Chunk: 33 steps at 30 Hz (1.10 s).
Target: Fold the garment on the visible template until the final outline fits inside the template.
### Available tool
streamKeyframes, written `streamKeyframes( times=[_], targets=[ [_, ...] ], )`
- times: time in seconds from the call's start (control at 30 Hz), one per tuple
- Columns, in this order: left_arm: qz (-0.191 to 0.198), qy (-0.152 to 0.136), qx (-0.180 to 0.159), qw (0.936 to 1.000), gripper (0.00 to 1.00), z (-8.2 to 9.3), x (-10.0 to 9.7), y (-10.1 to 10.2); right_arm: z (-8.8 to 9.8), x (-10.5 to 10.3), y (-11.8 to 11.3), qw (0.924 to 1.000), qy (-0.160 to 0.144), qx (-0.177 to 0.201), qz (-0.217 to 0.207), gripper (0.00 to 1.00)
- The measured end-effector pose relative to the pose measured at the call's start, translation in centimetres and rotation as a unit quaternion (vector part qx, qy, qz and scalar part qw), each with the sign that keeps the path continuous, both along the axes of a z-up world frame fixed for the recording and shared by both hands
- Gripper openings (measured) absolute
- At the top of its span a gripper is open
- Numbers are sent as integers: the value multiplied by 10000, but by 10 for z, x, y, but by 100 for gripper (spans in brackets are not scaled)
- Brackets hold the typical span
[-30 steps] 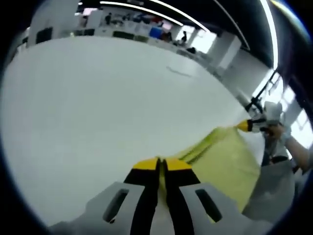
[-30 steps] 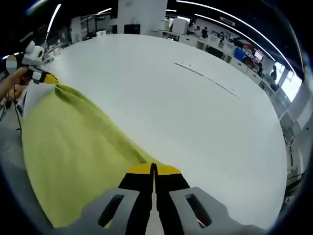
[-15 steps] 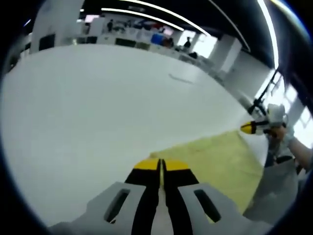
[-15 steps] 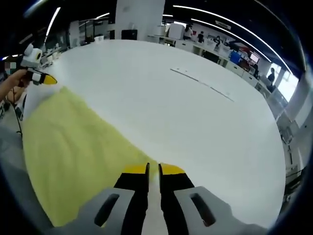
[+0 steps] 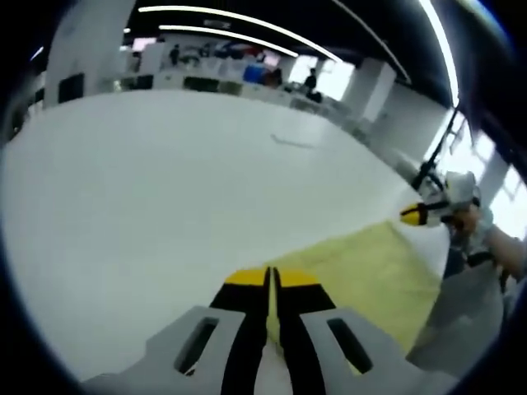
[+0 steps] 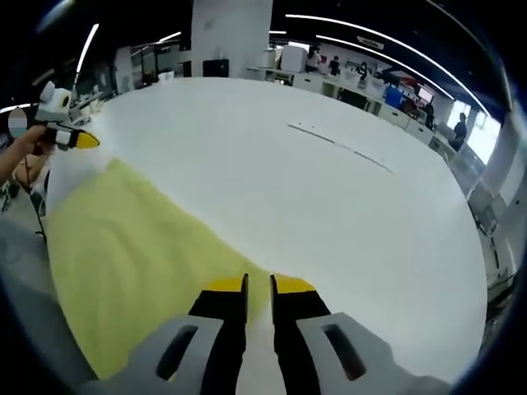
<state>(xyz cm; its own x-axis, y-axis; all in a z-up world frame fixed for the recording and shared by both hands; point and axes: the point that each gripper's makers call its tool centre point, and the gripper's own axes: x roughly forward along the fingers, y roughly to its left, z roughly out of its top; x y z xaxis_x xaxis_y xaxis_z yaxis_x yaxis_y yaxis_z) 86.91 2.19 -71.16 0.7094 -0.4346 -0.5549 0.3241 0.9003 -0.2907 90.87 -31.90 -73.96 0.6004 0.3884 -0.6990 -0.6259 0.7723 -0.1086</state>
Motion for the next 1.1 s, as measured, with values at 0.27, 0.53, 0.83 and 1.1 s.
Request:
streamKeyframes(
  times=[0.27,0.53,0.83,1.1],
  targets=[
    [-175,-188,141,9996,8,11,0,-10,17,-2,10,9997,-151,141,119,18],
    [-454,-335,410,9976,18,26,-3,-17,30,-9,19,9991,-198,157,344,27],
    [-940,-401,979,9899,22,33,-16,-26,44,-18,21,9982,-322,153,475,31],
    [-1219,-486,1195,9841,31,42,-26,-34,53,-34,31,9968,-206,362,675,38]
  ],
)
